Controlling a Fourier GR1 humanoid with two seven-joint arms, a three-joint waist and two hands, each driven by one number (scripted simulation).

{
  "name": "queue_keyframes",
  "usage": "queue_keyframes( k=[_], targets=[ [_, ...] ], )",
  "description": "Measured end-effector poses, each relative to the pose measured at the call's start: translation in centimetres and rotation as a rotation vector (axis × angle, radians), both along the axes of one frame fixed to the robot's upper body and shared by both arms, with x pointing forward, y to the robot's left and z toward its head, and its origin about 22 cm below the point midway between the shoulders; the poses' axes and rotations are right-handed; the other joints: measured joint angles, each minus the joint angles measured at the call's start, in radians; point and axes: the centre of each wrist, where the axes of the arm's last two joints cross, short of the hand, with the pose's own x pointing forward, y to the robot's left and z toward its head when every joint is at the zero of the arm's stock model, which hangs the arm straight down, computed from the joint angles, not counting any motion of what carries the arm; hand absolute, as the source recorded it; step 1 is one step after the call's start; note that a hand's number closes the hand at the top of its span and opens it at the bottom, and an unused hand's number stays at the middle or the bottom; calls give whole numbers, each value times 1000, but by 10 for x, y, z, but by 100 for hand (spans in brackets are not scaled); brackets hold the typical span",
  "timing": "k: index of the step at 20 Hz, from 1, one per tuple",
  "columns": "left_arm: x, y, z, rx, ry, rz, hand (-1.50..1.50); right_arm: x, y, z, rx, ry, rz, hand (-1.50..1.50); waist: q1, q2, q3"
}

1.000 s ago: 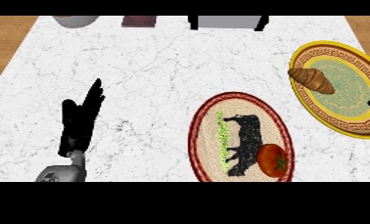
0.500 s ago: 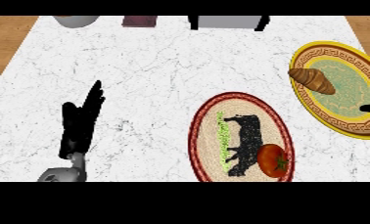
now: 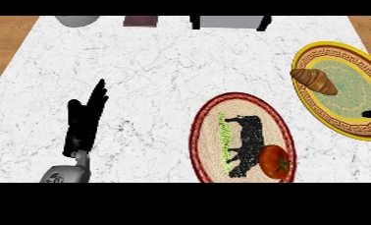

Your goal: Pick the croissant from the placemat and place it in the plate

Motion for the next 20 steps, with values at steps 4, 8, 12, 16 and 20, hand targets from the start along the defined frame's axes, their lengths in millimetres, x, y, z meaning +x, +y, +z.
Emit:
queue_keyframes(
  k=[4, 8, 12, 16, 20],
  targets=[
    [0, -6, 2, 0, -8, -7, 0, -4, -6, 3, -22, 3, -24, -150, 2, 0, 1],
    [0, 0, 3, 2, -12, -2, 0, -15, -11, -4, -36, 6, -42, -150, 5, 2, 1],
    [0, 0, 4, 6, -12, -12, 0, -24, -18, -5, -47, 11, -66, -150, 7, 3, 2],
    [-1, 5, 1, -2, -9, -11, 0, -31, -26, -1, -52, 9, -99, -150, 9, 4, 2],
    [-1, 3, 3, -1, -10, -17, 0, -39, -36, 6, -45, -10, -130, -150, 13, 6, 4]
  ],
)
